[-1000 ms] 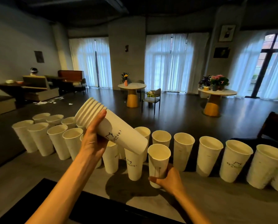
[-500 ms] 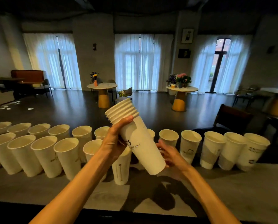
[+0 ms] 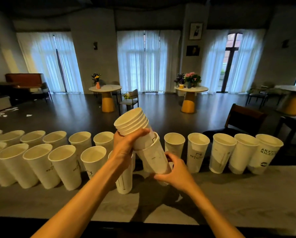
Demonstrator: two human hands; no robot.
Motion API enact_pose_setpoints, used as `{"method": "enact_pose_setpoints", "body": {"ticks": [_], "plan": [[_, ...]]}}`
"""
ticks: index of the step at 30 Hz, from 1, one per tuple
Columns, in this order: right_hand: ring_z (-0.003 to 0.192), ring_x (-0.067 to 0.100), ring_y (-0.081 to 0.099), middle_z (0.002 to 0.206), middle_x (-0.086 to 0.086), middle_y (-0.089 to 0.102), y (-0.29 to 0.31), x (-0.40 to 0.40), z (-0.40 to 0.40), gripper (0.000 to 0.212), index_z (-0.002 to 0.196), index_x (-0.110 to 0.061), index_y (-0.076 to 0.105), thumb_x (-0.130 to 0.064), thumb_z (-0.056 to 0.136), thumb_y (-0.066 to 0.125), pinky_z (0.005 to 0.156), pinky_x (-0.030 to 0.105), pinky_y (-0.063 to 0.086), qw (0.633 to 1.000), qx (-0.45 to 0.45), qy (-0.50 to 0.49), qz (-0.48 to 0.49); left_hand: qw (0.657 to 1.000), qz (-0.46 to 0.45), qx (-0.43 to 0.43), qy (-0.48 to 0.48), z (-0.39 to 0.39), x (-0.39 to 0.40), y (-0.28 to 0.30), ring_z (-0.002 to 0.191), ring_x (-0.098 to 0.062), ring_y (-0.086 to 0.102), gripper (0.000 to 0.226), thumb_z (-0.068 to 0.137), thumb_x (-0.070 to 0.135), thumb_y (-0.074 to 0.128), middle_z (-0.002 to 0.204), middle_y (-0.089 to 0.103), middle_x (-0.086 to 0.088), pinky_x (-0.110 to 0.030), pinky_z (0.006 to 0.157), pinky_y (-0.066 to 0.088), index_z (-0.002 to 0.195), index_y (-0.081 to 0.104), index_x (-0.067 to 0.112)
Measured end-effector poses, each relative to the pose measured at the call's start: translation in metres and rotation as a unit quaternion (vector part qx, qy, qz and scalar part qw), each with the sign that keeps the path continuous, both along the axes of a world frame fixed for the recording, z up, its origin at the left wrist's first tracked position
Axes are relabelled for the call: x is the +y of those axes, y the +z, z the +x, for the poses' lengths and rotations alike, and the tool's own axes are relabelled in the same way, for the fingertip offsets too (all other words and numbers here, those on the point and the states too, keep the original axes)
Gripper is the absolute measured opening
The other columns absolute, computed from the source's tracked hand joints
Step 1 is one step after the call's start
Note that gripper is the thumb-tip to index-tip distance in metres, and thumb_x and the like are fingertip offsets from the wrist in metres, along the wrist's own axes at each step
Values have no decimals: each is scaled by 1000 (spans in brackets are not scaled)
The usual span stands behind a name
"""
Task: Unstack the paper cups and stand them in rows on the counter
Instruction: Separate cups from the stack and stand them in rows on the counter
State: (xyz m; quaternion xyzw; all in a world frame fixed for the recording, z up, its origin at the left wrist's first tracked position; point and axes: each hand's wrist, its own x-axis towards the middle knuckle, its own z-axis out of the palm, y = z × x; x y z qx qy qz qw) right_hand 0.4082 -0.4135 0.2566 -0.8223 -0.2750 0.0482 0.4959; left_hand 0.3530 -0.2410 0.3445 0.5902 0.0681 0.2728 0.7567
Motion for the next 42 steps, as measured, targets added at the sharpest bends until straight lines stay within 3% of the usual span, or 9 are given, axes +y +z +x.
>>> {"method": "enact_pose_setpoints", "body": {"ticks": [5,16,19,23,26,29,33,36,42], "plan": [[127,14,50,132,-11,54,-42,20,3,93,140,-27,41,-39,61,91,106,38,43,995,98,-30,-11,996,-52,-73,6,-8,36,31,113,-24,62,82,48,35,85,116,65,-6,-47,91,57,125,57,22],[130,18,51,135,-7,56,-62,47,9,100,139,-30,43,-41,53,94,107,46,45,984,172,-37,-13,980,-177,-92,-1,-33,61,45,92,-18,65,13,88,22,65,82,74,2,-52,103,50,101,66,24],[130,19,50,136,-4,55,-55,34,12,93,138,-26,45,-37,59,92,110,47,41,984,168,-11,-51,981,-169,-81,-41,-33,47,44,86,-17,68,26,78,27,71,81,75,1,-47,94,55,103,67,21],[111,21,64,109,-2,67,-33,-13,16,27,105,-24,66,-8,85,73,94,44,55,994,111,-16,-3,979,-147,-42,-136,-19,20,41,93,-21,70,96,39,35,96,104,72,-8,-42,82,60,126,62,15],[103,15,65,104,-4,69,5,-52,12,8,97,-34,65,-27,94,63,89,36,54,986,131,-62,84,974,-117,-14,-194,-5,-16,35,98,-26,69,90,41,31,93,116,70,-18,-47,88,59,124,62,13],[88,10,71,98,-7,75,38,-82,3,67,109,-27,64,-74,62,71,77,31,55,968,189,41,161,962,-101,1,-255,7,-48,26,112,-35,60,104,37,37,97,135,58,-27,-56,105,46,129,60,8],[94,16,71,105,1,74,46,-95,-2,110,120,-14,56,-76,33,82,80,35,60,975,180,51,122,957,-35,26,-288,17,-73,14,102,-26,68,75,56,24,84,117,71,-17,-45,90,58,125,60,9],[99,15,68,107,-3,71,39,-95,3,84,115,-19,61,-58,45,83,83,34,59,989,125,28,77,966,-2,27,-259,18,-79,14,88,-17,69,53,57,19,77,84,75,2,-33,71,60,107,61,19],[100,1,65,110,-17,68,23,-79,5,65,115,-30,63,-42,57,89,79,22,57,997,7,-32,73,987,42,17,-152,25,-77,10,100,-20,68,76,40,35,86,98,73,1,-38,81,57,111,62,25]]}}
